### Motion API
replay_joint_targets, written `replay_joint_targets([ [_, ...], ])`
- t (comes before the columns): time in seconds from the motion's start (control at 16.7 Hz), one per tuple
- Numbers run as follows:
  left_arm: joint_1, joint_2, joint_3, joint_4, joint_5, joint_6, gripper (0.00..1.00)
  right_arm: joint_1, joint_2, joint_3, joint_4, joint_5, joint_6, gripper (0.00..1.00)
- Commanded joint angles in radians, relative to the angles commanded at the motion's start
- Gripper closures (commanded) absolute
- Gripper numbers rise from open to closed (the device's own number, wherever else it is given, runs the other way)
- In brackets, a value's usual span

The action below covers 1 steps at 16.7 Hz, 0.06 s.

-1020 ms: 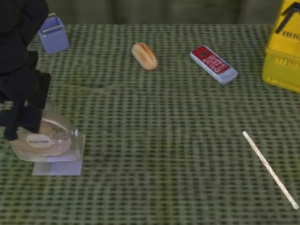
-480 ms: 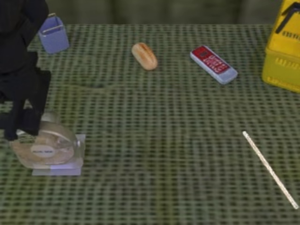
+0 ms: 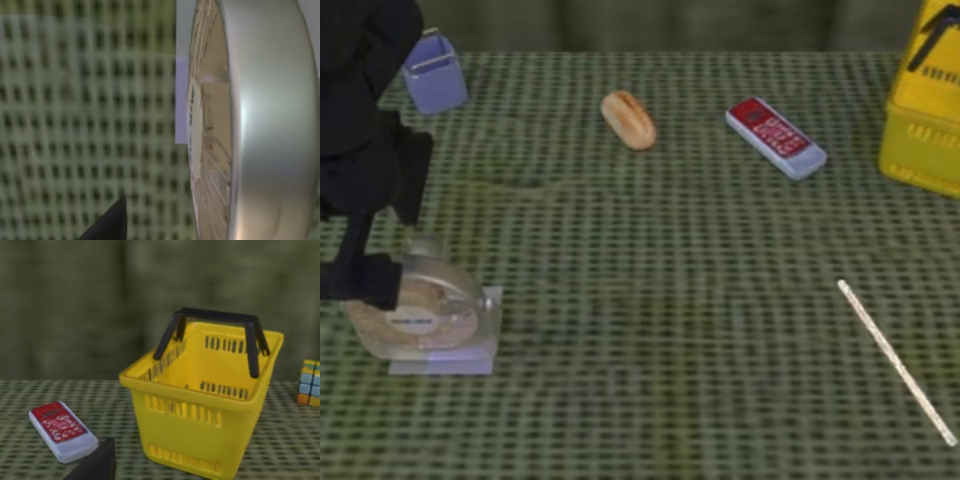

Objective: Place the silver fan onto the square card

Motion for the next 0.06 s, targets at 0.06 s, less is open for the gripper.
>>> replay_joint_targets([
  [0.06,0.0,0.0,0.0,0.0,0.0,0.0,0.0,0.0,0.0,0.0,0.0,0.0,0.0,0.0],
])
